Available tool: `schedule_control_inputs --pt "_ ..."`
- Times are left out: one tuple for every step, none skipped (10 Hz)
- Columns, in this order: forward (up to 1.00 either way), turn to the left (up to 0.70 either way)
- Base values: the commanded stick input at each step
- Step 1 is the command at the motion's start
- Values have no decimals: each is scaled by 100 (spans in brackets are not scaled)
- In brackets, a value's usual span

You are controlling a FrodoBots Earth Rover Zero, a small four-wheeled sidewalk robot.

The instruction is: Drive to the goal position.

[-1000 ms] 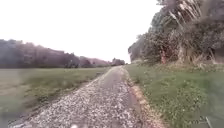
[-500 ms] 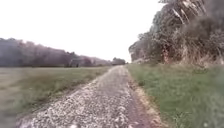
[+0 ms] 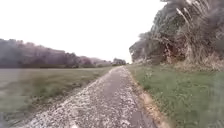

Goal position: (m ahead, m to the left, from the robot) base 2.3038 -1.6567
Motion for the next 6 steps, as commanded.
schedule_control_inputs --pt "70 0" --pt "70 0" --pt "70 0" --pt "70 0" --pt "70 0" --pt "70 0"
